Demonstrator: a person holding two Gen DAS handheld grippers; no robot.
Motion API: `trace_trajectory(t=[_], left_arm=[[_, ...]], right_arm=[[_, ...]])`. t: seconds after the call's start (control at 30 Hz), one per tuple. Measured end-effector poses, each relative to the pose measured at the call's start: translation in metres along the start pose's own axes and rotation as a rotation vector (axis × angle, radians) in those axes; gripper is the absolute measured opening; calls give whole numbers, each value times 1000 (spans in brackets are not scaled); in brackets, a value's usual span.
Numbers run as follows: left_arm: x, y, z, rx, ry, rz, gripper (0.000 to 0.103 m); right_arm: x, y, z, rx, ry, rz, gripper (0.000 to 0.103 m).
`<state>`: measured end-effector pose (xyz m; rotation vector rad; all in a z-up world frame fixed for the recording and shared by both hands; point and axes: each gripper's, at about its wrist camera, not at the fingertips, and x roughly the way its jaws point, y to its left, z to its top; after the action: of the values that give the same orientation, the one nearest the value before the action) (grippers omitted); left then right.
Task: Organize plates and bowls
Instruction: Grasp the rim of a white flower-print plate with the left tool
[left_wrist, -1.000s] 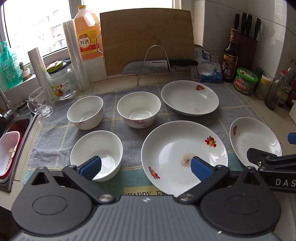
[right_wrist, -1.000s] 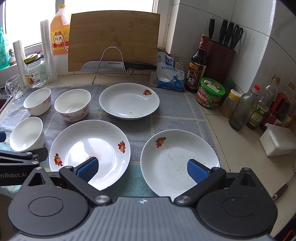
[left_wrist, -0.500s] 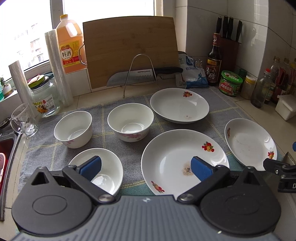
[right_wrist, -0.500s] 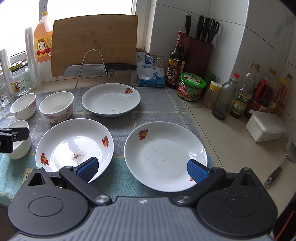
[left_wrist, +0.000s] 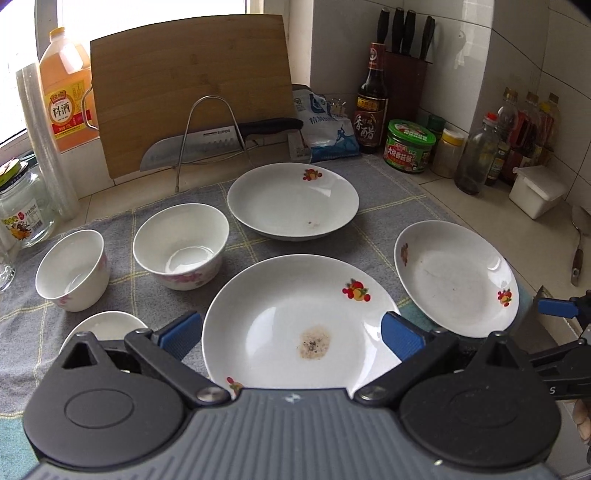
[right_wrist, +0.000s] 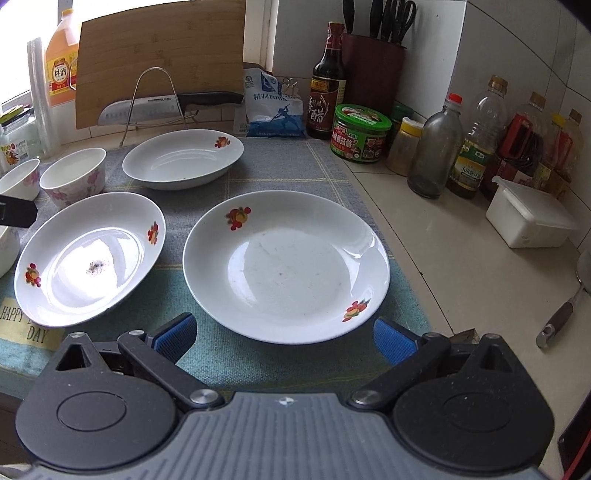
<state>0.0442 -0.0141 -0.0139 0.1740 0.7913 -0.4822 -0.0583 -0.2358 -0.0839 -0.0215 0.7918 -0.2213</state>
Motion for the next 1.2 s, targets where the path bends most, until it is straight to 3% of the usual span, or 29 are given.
trace_trajectory(t=[0.37,1.0,1.2], left_arm=[[48,-53,33,101,42,-88,102],[124,-121,86,301,162,-240,100],[153,-132,96,328,235,-299,93]], right_arm=[[45,-33,-16,-36,44,121,103],[63,-57,-13,-197,-65,295,103],[66,-62,-13,-222,-80,325,103]])
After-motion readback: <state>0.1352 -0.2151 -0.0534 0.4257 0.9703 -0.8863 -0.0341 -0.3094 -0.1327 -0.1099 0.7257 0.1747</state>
